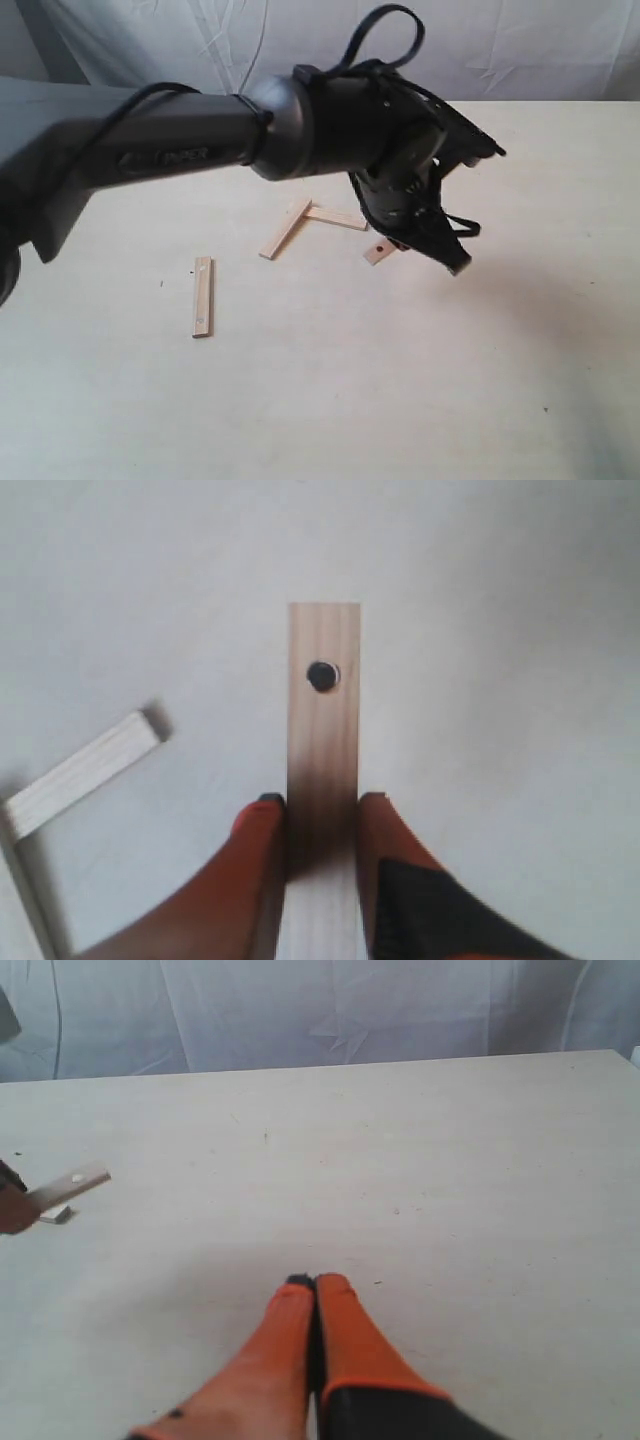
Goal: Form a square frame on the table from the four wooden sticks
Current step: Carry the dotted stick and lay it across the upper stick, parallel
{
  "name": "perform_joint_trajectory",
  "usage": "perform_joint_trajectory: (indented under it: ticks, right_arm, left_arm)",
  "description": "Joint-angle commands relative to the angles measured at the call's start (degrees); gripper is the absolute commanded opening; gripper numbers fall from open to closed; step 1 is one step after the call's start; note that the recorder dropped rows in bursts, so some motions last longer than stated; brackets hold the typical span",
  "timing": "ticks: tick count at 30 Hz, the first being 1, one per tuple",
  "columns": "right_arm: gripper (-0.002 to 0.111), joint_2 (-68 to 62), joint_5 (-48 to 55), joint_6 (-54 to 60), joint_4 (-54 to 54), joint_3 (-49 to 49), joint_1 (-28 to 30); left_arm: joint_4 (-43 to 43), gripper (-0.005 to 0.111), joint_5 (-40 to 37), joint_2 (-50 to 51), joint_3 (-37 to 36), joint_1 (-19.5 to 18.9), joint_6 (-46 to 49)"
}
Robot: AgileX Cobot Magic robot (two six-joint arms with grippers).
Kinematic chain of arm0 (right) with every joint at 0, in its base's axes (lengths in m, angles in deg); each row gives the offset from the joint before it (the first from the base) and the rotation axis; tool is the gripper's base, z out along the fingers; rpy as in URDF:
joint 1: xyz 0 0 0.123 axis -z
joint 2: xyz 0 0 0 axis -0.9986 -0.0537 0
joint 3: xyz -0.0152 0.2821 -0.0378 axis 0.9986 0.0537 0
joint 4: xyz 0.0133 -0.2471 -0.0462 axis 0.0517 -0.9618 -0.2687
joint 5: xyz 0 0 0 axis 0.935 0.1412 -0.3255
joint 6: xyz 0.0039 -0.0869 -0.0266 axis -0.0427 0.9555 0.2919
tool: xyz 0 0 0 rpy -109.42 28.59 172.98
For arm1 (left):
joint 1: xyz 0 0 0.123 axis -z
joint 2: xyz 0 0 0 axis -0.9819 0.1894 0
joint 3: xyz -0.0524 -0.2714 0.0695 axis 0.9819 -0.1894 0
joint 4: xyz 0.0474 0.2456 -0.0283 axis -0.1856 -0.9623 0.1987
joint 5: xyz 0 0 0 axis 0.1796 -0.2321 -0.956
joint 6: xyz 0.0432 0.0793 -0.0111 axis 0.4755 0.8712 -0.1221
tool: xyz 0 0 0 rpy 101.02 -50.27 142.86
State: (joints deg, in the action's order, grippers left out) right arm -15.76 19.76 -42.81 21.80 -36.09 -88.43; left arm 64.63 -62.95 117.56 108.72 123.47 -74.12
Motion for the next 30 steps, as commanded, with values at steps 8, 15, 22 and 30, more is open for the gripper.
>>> perform_joint_trajectory:
  ticks: [8,15,22,30]
  right_arm:
    - [0.0,0.35,-0.8,0.12,-0.06,0.09,0.32]
    - [0.0,0.35,-0.8,0.12,-0.06,0.09,0.32]
    - [0.0,0.35,-0.8,0.12,-0.06,0.09,0.32]
    - [0.0,0.35,-0.8,0.12,-0.06,0.09,0.32]
  left_arm:
    - [9.79,0.0,0.53,0.54,0.18,-12.64,-3.93]
    - [12.31,0.0,2.22,3.58,0.18,-14.09,-4.05]
    - [16.68,0.0,1.89,6.03,0.18,-13.96,-3.81]
    - [15.94,0.0,0.06,6.16,0.18,-13.96,-3.81]
